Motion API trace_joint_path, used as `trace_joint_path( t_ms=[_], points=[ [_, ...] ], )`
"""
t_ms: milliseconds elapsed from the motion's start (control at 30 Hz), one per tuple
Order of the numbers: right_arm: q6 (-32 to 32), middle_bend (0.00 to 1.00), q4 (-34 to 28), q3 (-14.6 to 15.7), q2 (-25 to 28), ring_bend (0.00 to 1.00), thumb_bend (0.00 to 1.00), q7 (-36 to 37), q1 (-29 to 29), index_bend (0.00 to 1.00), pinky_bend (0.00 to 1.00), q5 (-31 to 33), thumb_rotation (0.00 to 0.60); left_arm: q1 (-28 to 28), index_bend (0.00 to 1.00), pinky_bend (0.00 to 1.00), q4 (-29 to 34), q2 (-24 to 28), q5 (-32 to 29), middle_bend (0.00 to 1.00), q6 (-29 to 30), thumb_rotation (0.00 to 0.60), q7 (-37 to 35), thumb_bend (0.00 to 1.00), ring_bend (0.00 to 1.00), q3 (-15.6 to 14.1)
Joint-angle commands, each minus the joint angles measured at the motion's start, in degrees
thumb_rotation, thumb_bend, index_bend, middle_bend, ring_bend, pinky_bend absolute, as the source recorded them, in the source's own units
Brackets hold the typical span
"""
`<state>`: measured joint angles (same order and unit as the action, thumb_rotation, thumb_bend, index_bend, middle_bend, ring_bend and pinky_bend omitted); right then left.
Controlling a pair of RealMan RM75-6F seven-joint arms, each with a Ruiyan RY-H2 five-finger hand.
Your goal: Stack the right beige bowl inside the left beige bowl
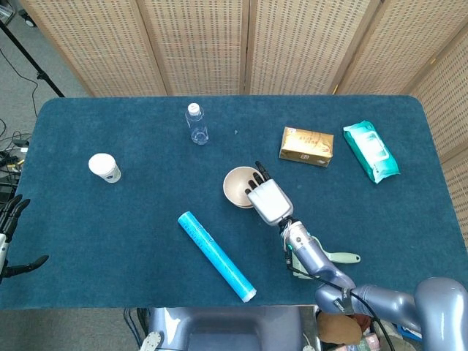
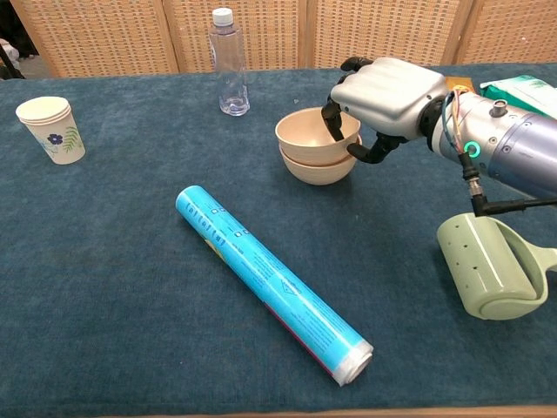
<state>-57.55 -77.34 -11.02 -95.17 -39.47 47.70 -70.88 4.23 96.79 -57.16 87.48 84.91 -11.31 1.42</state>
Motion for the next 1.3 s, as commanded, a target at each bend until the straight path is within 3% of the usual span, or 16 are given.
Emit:
trace_joint_path(
  t_ms=[33,467,533,600,700,967,1300],
  points=[
    [-0.2,0.30,-0.5,0.3,0.3,0.19,0.49,-0.8,-0.2,0.45,0.00,0.2,0.600,0.0,0.00,0.06,0.0,0.0,0.1,0.00,0.0,0.600,0.0,0.00,0.00,0.0],
    [-4.2,0.22,-6.4,1.0,3.2,0.16,0.49,-1.0,-2.0,0.34,0.00,-1.5,0.600,-0.1,0.00,0.06,0.0,0.1,-0.1,0.00,0.1,0.600,0.1,0.00,0.00,0.0],
    [-5.1,0.17,-7.6,1.5,3.9,0.13,0.49,-0.9,-2.6,0.28,0.00,-2.1,0.600,-0.1,0.00,0.06,0.0,0.1,-0.1,0.00,0.2,0.600,0.0,0.00,0.00,0.0],
    [-5.3,0.06,-8.6,2.2,4.7,0.06,0.49,-0.9,-3.1,0.14,0.00,-2.4,0.600,-0.1,0.00,0.06,0.0,0.1,0.0,0.00,0.2,0.600,-0.1,0.00,0.00,0.0],
    [-4.8,0.00,-10.4,3.3,6.0,0.00,0.49,-0.6,-3.9,0.01,0.00,-2.1,0.600,-0.1,0.00,0.06,0.0,0.1,0.1,0.00,0.3,0.600,0.1,0.00,0.00,-0.1],
    [-3.6,0.00,-11.3,7.1,6.2,0.00,0.51,-2.1,-5.5,0.00,0.00,-2.4,0.600,-0.2,0.00,0.06,0.2,-0.2,0.4,0.00,0.4,0.600,0.9,0.00,0.00,-0.3],
    [-3.4,0.00,-7.6,7.3,3.0,0.00,0.51,-2.4,-5.9,0.00,0.00,-2.8,0.600,-0.1,0.00,0.06,0.2,-0.3,0.3,0.00,0.4,0.600,1.0,0.00,0.00,-0.3]
  ],
)
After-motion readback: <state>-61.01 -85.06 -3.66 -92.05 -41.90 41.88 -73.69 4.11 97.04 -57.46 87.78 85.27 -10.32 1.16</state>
